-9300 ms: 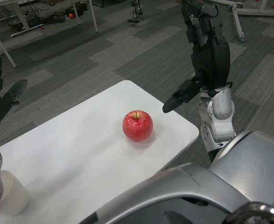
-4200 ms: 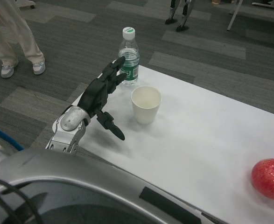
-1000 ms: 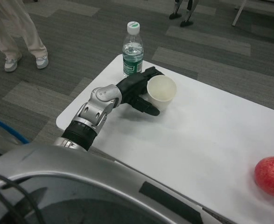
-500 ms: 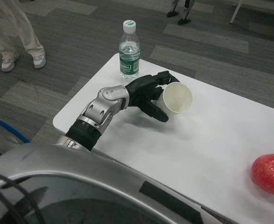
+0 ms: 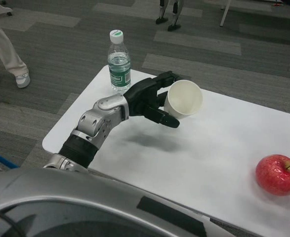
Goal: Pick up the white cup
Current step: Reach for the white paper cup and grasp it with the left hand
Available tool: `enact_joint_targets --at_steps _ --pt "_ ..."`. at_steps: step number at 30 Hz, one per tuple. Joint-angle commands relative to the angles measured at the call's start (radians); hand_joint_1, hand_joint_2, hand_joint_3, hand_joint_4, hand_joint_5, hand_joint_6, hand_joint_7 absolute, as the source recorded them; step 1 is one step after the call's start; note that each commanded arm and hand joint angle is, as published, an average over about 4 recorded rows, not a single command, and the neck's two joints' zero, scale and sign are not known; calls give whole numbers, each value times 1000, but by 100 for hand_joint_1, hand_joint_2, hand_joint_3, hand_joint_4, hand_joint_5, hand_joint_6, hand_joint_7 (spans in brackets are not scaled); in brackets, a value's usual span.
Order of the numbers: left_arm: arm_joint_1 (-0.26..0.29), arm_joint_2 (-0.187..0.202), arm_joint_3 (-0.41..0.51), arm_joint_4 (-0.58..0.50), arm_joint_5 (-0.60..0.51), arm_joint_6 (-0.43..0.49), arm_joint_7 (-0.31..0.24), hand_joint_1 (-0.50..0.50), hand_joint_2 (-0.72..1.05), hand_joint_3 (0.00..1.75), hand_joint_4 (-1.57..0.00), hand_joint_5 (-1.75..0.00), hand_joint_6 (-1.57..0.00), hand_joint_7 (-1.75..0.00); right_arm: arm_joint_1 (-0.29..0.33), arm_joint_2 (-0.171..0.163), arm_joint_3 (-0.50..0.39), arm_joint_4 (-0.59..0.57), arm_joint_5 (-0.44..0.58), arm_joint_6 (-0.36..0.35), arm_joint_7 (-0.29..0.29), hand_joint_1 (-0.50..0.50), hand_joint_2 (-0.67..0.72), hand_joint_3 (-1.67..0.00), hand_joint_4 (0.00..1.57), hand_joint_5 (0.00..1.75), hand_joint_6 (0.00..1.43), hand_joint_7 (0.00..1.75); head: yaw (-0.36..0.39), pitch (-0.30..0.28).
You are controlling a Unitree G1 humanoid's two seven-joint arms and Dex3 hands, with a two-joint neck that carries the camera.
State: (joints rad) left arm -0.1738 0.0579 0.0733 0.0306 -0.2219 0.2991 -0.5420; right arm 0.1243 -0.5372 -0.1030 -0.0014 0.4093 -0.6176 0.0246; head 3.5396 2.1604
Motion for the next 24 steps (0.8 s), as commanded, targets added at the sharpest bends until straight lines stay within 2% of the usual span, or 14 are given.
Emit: enact_joint_targets --at_steps 1,4,8,13,16,20,24 --pt "-16 15 -13 -7 -80 -10 12 50 87 9 0 -82 -3 -161 3 9 -12 -12 6 -11 1 -33 -10 -127 0 19 0 63 -14 8" --pt "-19 16 -24 -4 -132 -20 13 50 87 4 0 -82 -3 -161 3 10 -12 -12 6 -11 2 -33 -10 -127 0 19 0 63 -28 19" --pt "-22 23 -45 10 -220 -28 15 50 87 4 0 -82 -3 -161 3 10 -14 -11 6 -11 3 -33 -10 -127 0 10 0 63 -43 28" --pt "-23 31 -69 19 -300 -29 19 50 87 7 0 -80 -3 -161 3 10 -14 -11 6 -11 5 -33 -10 -127 0 19 0 63 -84 45" --pt "-26 38 -81 20 -323 -28 22 50 87 4 0 -74 -3 -161 1 9 -15 -10 6 -11 5 -33 -10 -127 0 19 0 63 -167 67" --pt "-29 45 -88 20 -336 -29 25 50 87 7 0 -80 -3 -161 -4 7 -15 -5 6 -11 6 -33 -10 -127 0 12 0 63 -337 113" --pt "-33 51 -88 25 -338 -29 28 50 87 4 0 -82 -3 -161 -18 8 -15 3 7 -11 9 -33 -10 -127 0 19 0 63 -498 139"
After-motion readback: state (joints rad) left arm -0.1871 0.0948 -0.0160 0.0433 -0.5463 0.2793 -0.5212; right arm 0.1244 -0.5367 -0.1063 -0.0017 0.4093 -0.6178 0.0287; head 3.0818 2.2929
